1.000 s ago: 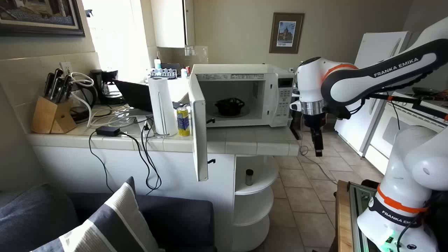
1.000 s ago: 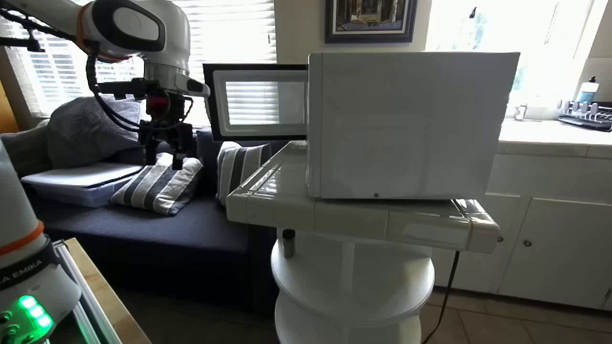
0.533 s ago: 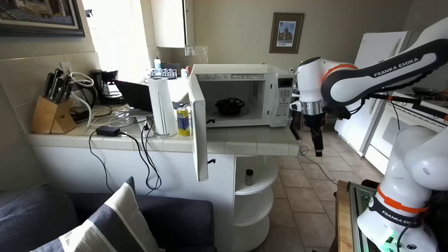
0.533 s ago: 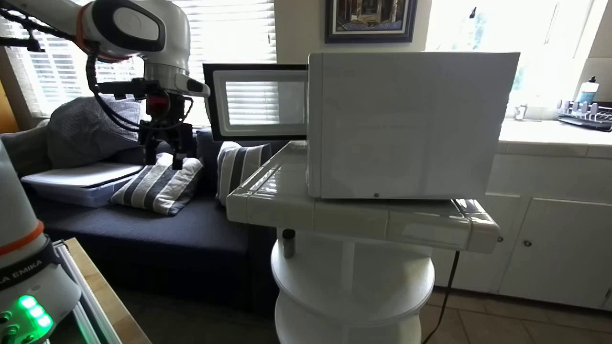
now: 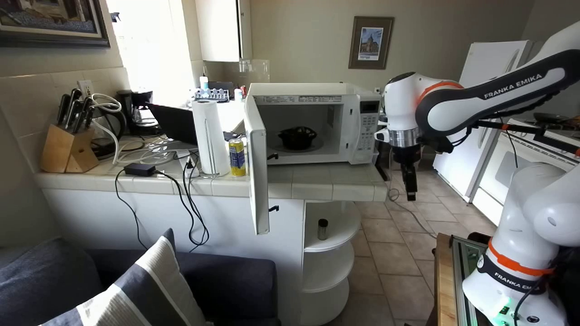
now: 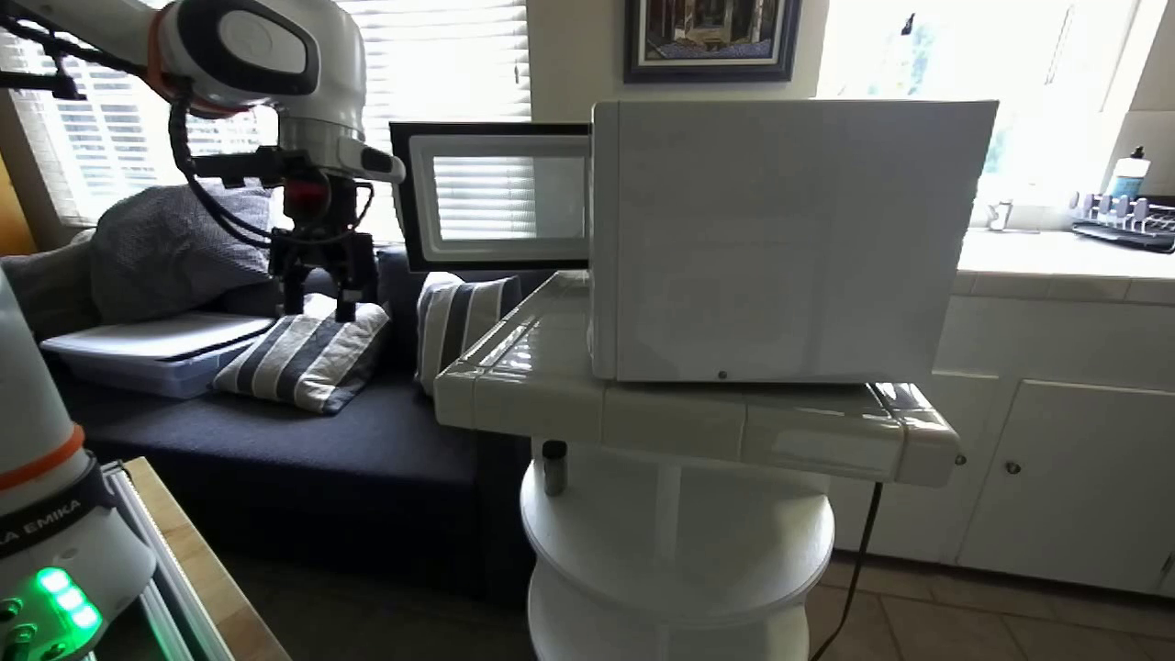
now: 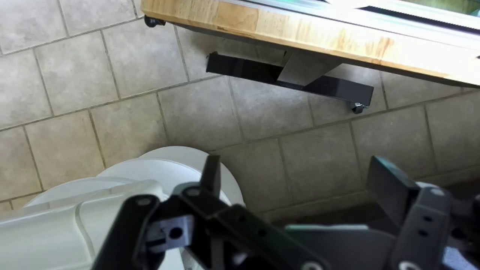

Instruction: Remove the black bowl from the microwave and put it on the microwave

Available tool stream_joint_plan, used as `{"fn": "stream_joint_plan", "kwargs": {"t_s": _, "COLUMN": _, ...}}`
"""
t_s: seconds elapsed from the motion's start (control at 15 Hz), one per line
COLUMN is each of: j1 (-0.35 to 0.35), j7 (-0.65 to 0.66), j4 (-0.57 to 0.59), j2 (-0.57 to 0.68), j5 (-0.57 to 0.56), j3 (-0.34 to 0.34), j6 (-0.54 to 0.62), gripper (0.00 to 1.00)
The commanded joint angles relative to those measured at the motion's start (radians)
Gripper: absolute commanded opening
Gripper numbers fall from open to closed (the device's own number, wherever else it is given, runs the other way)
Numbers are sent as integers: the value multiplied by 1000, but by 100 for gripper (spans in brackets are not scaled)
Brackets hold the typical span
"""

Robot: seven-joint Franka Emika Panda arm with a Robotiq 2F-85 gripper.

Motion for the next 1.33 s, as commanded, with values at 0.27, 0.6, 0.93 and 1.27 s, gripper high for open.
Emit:
{"fn": "stream_joint_plan", "kwargs": {"t_s": 0.27, "j1": -7, "j7": -102, "j4": 171, "j2": 124, "j5": -244, "j3": -10, "j6": 196, "gripper": 100}}
{"fn": "stream_joint_plan", "kwargs": {"t_s": 0.6, "j1": -28, "j7": -64, "j4": 229, "j2": 237, "j5": -367, "j3": 17, "j6": 377, "gripper": 100}}
{"fn": "stream_joint_plan", "kwargs": {"t_s": 0.93, "j1": -51, "j7": 39, "j4": 338, "j2": 372, "j5": -608, "j3": 73, "j6": 370, "gripper": 100}}
{"fn": "stream_joint_plan", "kwargs": {"t_s": 1.27, "j1": -25, "j7": 187, "j4": 446, "j2": 514, "j5": -762, "j3": 92, "j6": 350, "gripper": 100}}
